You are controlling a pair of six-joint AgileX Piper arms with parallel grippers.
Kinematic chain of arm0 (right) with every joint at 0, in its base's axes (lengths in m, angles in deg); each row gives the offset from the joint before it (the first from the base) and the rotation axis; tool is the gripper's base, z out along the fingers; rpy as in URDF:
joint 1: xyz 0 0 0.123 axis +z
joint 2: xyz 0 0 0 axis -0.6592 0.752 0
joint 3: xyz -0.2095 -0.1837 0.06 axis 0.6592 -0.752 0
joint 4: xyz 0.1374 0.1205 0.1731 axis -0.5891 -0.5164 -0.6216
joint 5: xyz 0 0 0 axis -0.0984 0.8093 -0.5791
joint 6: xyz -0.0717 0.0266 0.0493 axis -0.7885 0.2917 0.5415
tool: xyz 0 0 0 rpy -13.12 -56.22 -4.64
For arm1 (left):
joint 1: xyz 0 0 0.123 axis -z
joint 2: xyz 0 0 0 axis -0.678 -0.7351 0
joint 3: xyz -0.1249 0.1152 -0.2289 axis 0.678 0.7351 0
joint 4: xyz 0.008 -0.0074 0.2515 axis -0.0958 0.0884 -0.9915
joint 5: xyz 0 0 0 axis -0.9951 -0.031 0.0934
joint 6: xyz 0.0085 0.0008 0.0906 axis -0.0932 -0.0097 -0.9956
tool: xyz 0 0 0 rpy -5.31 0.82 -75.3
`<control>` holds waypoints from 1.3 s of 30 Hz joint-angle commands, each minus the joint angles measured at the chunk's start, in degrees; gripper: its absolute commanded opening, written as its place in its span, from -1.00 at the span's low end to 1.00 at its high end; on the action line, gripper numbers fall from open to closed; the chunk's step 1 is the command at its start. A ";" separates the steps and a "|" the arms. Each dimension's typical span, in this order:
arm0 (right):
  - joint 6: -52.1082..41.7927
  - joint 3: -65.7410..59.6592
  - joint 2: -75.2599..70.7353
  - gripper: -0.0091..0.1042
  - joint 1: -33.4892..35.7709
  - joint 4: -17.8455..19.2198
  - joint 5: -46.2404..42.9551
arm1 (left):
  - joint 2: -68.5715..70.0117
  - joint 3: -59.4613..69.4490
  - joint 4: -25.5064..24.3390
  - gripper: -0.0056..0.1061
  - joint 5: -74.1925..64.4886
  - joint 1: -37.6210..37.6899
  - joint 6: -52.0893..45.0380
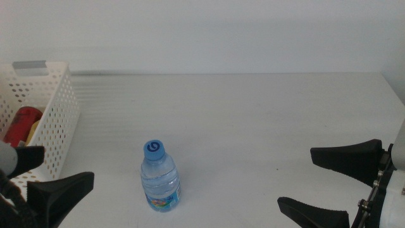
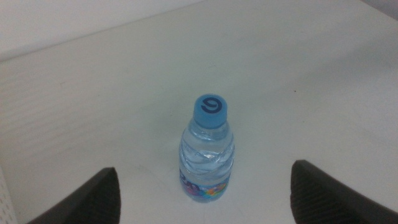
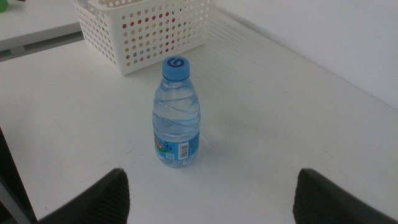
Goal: Use arms to grab the bottles and put them into the dustbin to the left of the table.
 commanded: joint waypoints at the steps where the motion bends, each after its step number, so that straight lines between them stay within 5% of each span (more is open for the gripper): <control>1: -0.51 1.42 -0.33 0.39 0.19 0.01 -3.99 | -0.25 -1.69 0.51 0.72 5.32 0.22 0.83; 10: -0.51 1.42 -0.33 0.39 0.19 0.01 -3.99 | 7.98 14.07 0.34 0.72 25.01 0.22 1.20; 15: -0.51 1.42 -0.33 0.39 0.19 0.01 -3.99 | 13.04 22.18 6.20 0.72 37.54 0.22 2.64; 24: -0.51 1.42 -0.33 0.39 0.19 0.01 -3.99 | 10.80 31.78 6.08 0.72 45.34 0.22 3.93; 31: -0.51 1.42 -0.33 0.39 0.19 0.01 -3.99 | 4.96 32.19 -1.20 0.72 49.19 0.29 8.27; 39: -0.51 1.42 -0.33 0.39 0.19 0.01 -3.99 | -9.93 32.19 -19.53 0.72 65.18 0.23 17.48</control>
